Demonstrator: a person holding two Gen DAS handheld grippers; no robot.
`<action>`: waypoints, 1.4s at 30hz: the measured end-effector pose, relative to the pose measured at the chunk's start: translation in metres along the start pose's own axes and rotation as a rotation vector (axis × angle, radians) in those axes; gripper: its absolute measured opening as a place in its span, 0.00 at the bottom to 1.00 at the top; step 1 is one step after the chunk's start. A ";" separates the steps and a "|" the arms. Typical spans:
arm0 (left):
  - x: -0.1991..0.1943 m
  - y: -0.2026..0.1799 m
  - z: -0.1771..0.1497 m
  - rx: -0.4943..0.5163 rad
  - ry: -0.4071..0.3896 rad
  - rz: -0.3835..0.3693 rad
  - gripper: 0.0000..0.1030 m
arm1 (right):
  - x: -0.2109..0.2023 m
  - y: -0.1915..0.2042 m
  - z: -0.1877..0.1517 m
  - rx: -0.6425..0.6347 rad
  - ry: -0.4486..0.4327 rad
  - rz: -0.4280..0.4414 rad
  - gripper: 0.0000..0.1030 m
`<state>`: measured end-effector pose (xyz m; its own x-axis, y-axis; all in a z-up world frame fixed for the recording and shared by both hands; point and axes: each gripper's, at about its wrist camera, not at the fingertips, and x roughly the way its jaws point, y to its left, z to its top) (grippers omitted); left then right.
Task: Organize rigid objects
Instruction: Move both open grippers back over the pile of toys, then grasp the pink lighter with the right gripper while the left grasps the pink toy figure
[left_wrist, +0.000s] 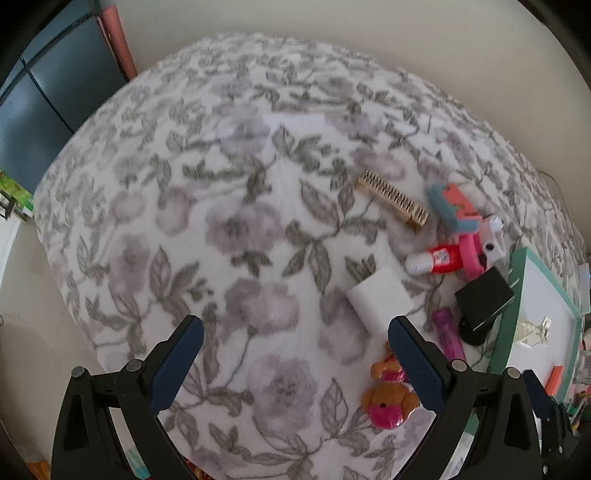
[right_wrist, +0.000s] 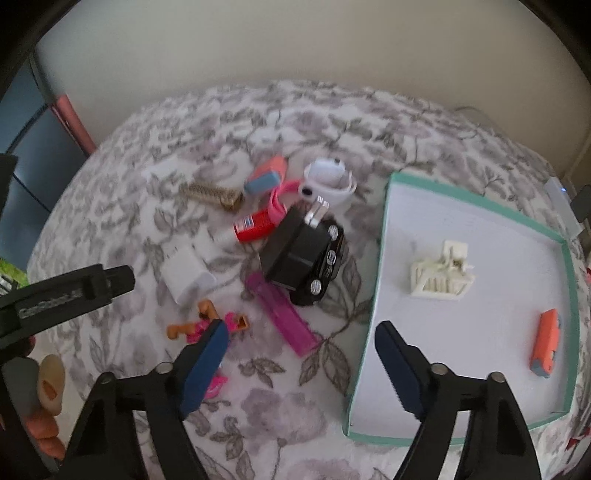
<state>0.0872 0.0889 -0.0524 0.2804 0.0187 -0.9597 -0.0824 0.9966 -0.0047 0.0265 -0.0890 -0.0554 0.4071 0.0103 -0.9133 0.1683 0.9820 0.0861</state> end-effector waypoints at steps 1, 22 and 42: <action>0.003 0.000 -0.002 -0.001 0.011 -0.004 0.97 | 0.002 0.000 -0.001 -0.002 0.003 -0.001 0.74; 0.027 -0.029 -0.013 0.061 0.153 -0.119 0.97 | 0.057 0.009 0.002 -0.093 0.081 -0.018 0.37; 0.057 -0.068 -0.031 0.121 0.203 -0.124 0.96 | 0.048 -0.003 -0.017 -0.026 0.161 0.010 0.24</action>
<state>0.0789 0.0193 -0.1154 0.0825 -0.1086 -0.9907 0.0587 0.9929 -0.1040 0.0305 -0.0887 -0.1057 0.2588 0.0479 -0.9648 0.1411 0.9862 0.0868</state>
